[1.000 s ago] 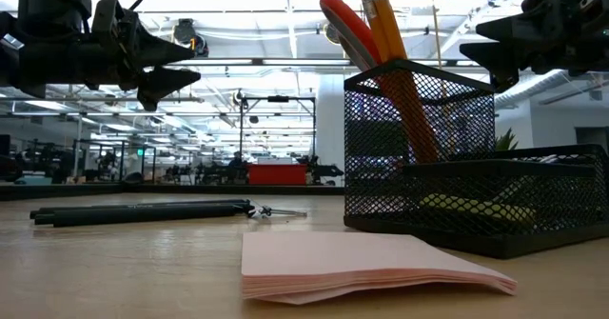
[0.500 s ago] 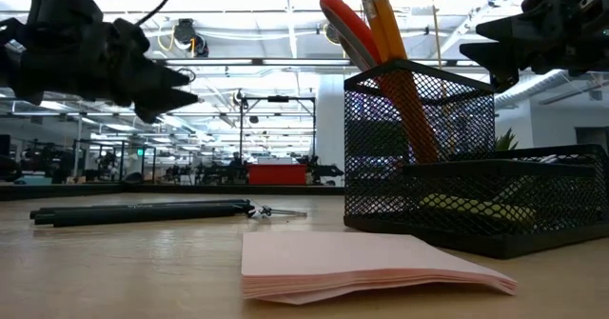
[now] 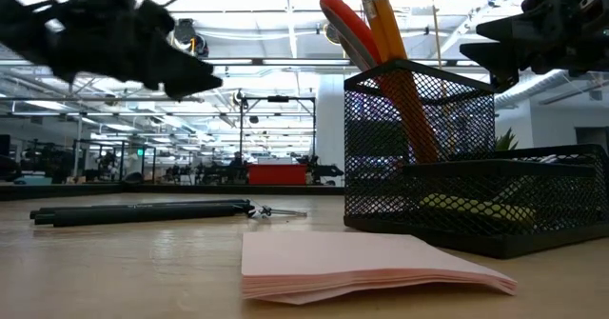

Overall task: Pick and place office supplies into organizer
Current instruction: Put the black pen into the black desk organizer

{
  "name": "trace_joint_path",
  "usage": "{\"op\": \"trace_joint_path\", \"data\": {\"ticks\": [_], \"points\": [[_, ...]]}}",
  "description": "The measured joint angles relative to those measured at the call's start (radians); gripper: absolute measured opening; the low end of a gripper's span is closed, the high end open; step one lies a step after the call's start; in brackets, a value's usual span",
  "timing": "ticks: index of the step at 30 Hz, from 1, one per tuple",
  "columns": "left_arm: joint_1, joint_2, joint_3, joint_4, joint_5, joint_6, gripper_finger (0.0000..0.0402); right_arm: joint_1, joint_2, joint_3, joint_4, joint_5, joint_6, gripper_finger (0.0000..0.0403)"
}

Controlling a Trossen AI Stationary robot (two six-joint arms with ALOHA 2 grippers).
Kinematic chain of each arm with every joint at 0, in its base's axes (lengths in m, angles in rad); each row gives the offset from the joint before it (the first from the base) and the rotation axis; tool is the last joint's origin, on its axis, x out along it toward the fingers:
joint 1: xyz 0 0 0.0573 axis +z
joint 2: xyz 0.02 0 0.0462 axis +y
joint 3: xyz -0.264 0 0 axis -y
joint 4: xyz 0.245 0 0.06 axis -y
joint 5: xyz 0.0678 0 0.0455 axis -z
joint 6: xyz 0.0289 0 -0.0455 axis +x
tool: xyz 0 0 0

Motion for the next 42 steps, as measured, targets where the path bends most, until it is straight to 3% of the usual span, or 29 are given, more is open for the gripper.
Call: {"op": "trace_joint_path", "data": {"ticks": [6, 14, 18, 23, 25, 29, 34, 37, 42], "points": [[0.042, 0.181, 0.207, -0.067, 0.194, 0.090, 0.0253, 0.000, 0.001, 0.000, -0.005, 0.000, 0.000, 0.0183], [-0.084, 0.406, 0.257, 0.007, 0.182, 0.120, 0.0253, 0.000, 0.001, 0.000, -0.006, 0.000, 0.000, 0.0183], [-0.095, 0.477, 0.287, -0.031, 0.189, 0.097, 0.0253, 0.000, 0.001, 0.000, -0.006, 0.000, 0.000, 0.0183], [-0.134, 0.567, 0.345, -0.141, 0.294, 0.202, 0.0253, 0.000, 0.001, 0.000, -0.007, 0.000, 0.000, 0.0183], [-0.155, 0.588, 0.381, -0.227, 0.204, 0.206, 0.0253, 0.000, 0.001, 0.000, -0.009, 0.000, 0.000, 0.0183], [-0.186, 0.598, 0.448, -0.360, -0.075, 0.155, 0.0253, 0.000, 0.001, 0.000, -0.009, 0.000, 0.000, 0.0183], [-0.213, 0.592, 0.525, -0.541, -0.138, 0.076, 0.0253, 0.000, 0.001, 0.000, -0.009, 0.000, 0.000, 0.0183], [-0.218, 0.589, 0.587, -0.633, -0.244, -0.092, 0.0253, 0.000, 0.001, 0.000, -0.009, 0.000, 0.000, 0.0183], [-0.246, 0.589, 0.642, -0.844, -0.296, -0.345, 0.0253, 0.000, 0.001, 0.000, -0.013, 0.000, 0.000, 0.0183]]}}
